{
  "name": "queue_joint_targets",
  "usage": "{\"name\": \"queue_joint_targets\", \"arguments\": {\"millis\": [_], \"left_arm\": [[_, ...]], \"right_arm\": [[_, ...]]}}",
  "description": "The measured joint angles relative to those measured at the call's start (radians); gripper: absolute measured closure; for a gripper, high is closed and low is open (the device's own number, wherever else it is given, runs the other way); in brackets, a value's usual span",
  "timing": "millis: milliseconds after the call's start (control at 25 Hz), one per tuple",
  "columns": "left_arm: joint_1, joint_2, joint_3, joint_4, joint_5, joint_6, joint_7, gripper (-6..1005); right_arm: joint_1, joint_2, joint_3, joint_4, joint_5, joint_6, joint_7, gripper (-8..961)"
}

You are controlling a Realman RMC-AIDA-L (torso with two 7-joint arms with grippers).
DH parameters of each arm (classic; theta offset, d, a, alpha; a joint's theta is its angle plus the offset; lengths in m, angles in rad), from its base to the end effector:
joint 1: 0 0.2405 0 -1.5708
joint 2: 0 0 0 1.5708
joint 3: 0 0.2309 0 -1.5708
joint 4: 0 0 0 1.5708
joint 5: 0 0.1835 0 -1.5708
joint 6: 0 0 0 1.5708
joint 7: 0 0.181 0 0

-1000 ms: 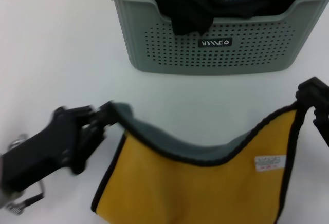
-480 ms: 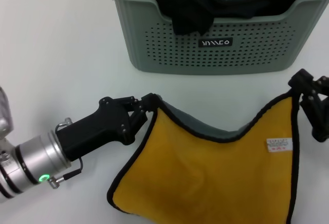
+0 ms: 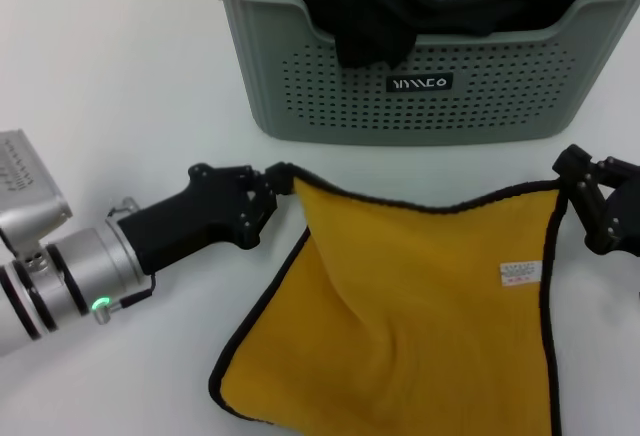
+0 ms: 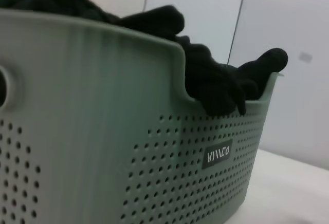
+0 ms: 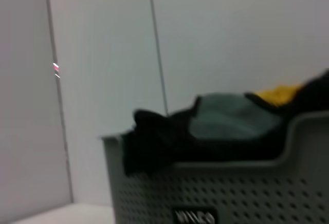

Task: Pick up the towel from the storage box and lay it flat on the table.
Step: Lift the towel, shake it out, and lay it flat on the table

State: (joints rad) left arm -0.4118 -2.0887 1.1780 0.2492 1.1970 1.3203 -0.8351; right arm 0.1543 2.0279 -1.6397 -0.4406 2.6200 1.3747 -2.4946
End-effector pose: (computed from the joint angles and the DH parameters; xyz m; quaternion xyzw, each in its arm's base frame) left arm -0.2308 0.2883 -0.0672 -0.8868 -0.2150 -0.3267 0.2462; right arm 0.2418 0.2662 -0.0133 -0.8201 0.1773 0.4019 0.3669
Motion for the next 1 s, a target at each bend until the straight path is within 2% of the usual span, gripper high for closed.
{"name": "queue_joint_targets", "arguments": {"millis": [280, 600, 800, 1000], "left_arm": [[-0.039, -0.002, 0.000, 0.021, 0.045, -0.011, 0.085, 985], [-0.055, -0.012, 0.000, 0.095, 0.118, -0.014, 0.177, 984], [-0.049, -0.013, 0.000, 0.158, 0.116, -0.102, 0.266, 984], [-0.048, -0.017, 0.000, 0.167, 0.111, -0.165, 0.394, 984]], "right_arm": [[0.031, 0.000, -0.002, 0.001, 0.002, -0.128, -0.001, 860], [0.043, -0.002, 0.000, -0.008, 0.001, -0.146, -0.010, 852], [0.050, -0.002, 0.005, -0.009, 0.001, -0.166, -0.012, 848], [0.064, -0.002, 0.007, -0.010, 0.002, -0.199, -0.012, 843]]}}
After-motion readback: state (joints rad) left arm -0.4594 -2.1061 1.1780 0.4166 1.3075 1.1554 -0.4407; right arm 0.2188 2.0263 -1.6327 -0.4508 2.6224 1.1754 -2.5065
